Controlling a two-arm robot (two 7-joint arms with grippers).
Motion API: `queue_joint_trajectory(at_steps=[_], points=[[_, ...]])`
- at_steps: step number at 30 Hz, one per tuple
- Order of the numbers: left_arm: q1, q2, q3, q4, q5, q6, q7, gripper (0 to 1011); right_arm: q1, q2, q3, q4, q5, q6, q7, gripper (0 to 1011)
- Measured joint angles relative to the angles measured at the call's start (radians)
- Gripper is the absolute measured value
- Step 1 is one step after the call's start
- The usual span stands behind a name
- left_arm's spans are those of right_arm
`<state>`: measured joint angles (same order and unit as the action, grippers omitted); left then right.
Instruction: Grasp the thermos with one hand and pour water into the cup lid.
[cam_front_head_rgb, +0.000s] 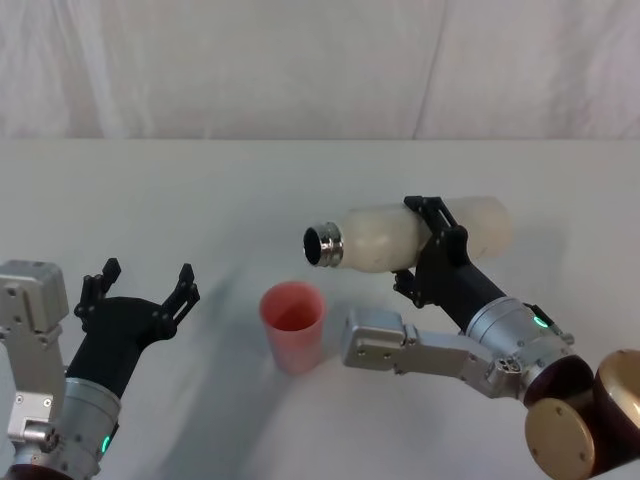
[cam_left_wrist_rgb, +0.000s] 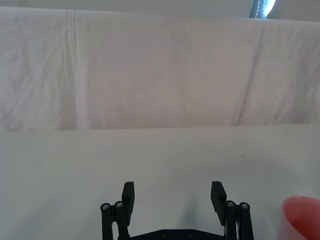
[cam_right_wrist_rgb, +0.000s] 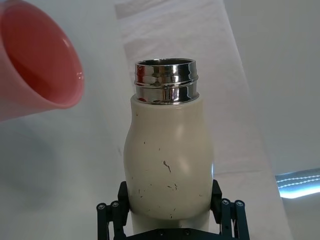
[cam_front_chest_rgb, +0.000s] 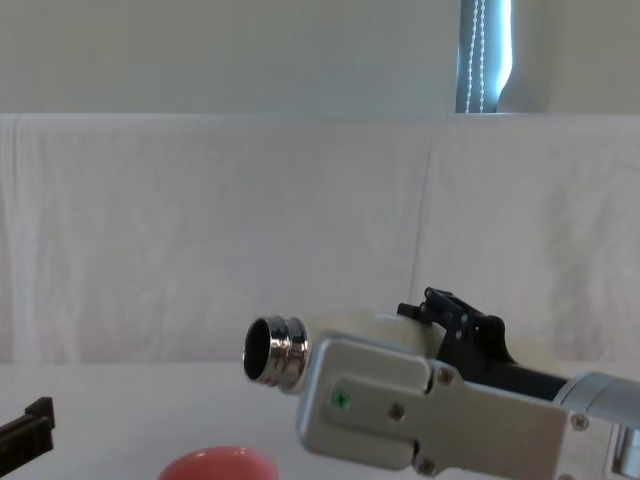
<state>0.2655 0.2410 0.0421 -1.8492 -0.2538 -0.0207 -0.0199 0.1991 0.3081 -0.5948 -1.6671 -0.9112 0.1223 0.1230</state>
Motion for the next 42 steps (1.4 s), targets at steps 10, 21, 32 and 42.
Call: queue_joint_trajectory(at_steps=[10, 21, 32, 42], points=[[0.000, 0.000, 0.000, 0.000, 0.000, 0.000, 0.000, 1001, 0.003, 0.009, -0.016, 0.000, -0.032, 0.004, 0.010, 959], [0.000, 0.000, 0.000, 0.000, 0.000, 0.000, 0.000, 1001, 0.011, 0.019, -0.036, 0.004, -0.068, 0.011, 0.023, 959], [0.000, 0.000, 0.000, 0.000, 0.000, 0.000, 0.000, 1001, 0.016, 0.029, -0.049, 0.002, -0.097, 0.019, 0.026, 959], [0.000, 0.000, 0.000, 0.000, 0.000, 0.000, 0.000, 1001, 0.028, 0.040, -0.060, -0.007, -0.116, 0.019, 0.042, 959]])
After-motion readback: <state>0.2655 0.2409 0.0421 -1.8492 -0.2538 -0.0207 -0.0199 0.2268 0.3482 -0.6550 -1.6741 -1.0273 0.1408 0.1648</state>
